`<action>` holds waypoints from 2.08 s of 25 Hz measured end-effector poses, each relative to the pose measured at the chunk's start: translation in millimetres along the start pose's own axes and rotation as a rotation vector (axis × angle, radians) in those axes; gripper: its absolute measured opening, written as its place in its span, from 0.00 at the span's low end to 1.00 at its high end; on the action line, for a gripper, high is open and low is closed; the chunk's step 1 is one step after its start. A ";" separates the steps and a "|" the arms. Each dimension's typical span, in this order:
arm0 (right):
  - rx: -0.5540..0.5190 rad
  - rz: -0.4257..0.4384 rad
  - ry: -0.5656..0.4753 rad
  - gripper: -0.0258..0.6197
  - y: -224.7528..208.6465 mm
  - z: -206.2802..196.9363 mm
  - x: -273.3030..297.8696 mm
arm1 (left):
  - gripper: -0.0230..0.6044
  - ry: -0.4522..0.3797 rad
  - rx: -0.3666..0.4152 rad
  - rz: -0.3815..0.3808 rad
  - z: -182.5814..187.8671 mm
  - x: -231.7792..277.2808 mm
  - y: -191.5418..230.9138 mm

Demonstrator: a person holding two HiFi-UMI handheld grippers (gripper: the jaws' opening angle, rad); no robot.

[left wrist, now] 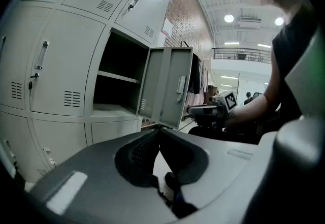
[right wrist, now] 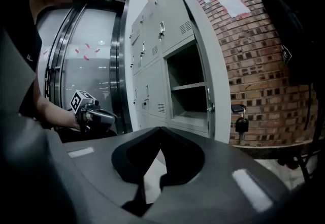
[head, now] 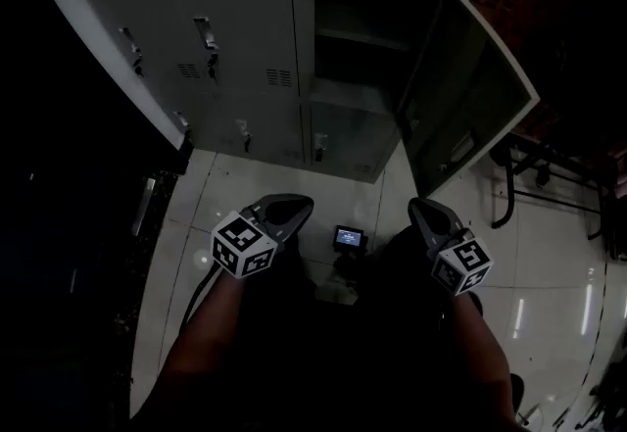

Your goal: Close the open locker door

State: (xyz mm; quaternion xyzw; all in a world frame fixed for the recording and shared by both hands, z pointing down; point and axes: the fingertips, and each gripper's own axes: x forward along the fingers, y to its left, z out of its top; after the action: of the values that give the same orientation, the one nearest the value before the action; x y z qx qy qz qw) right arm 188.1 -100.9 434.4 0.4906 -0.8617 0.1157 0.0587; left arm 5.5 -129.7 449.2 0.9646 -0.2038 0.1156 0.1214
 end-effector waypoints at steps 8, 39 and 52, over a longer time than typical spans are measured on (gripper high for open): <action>-0.001 -0.001 -0.008 0.04 1.0 3.0 0.3 | 0.06 0.000 0.001 0.000 -0.1 -0.2 0.4; -0.037 -0.055 -0.044 0.05 -19.8 22.3 -23.0 | 0.06 -0.003 -0.004 0.004 2.1 -0.8 0.5; -0.013 -0.208 -0.043 0.43 -94.1 52.4 -51.2 | 0.06 -0.008 -0.005 0.001 2.8 -0.2 0.0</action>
State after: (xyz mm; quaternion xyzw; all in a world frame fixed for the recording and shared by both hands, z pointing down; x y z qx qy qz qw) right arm 295.8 -118.0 386.2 0.5794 -0.8078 0.0928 0.0553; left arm 5.8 -130.5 446.6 0.9647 -0.2049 0.1111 0.1229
